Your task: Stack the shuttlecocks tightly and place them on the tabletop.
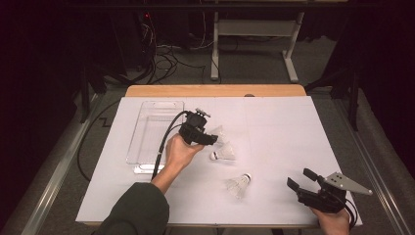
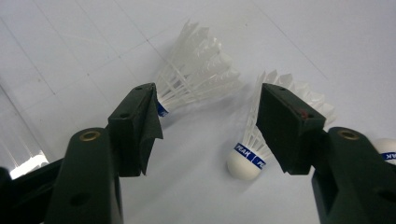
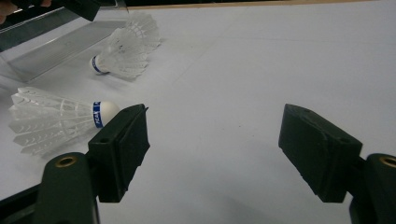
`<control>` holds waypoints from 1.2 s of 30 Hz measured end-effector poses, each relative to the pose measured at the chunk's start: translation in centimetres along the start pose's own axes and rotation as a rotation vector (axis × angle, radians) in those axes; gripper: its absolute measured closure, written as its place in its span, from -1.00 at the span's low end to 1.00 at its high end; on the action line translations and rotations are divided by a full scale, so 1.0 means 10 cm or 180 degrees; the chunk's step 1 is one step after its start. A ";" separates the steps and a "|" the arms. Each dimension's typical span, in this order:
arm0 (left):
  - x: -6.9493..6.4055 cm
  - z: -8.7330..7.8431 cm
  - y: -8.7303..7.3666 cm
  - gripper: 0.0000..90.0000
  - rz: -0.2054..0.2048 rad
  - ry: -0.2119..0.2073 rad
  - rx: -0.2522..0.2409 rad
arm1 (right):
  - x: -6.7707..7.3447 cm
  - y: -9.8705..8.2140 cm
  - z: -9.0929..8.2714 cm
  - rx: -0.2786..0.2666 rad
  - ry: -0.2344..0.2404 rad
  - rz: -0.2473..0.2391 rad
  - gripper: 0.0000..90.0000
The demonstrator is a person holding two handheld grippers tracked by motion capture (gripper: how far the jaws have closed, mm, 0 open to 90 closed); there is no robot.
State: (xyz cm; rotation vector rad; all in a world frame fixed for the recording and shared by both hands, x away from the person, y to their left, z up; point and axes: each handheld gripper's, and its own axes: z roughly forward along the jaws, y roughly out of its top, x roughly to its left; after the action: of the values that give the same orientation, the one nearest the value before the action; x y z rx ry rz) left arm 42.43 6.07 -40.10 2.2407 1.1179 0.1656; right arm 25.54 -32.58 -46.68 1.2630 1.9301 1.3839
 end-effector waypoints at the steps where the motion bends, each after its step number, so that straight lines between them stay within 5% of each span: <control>1: 0.01 0.00 0.00 -0.13 0.0031 -0.0003 -0.0001 | 0.00 0.00 0.00 0.0001 0.0001 0.0000 -0.45; 27: -0.06 -0.02 -0.20 -0.15 -0.0046 -0.0030 0.0096 | 0.00 0.00 0.00 0.0001 0.0004 0.0001 -0.45; 36: -0.08 -0.04 -0.24 -0.15 0.0039 -0.0012 0.0091 | 0.00 0.00 0.00 0.0007 0.0007 0.0001 -0.45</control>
State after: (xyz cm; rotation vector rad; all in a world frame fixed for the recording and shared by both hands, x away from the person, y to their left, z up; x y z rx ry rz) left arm 40.08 6.73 -41.03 2.2723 1.1114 0.1512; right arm 25.54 -32.55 -46.68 1.2632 1.9336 1.3843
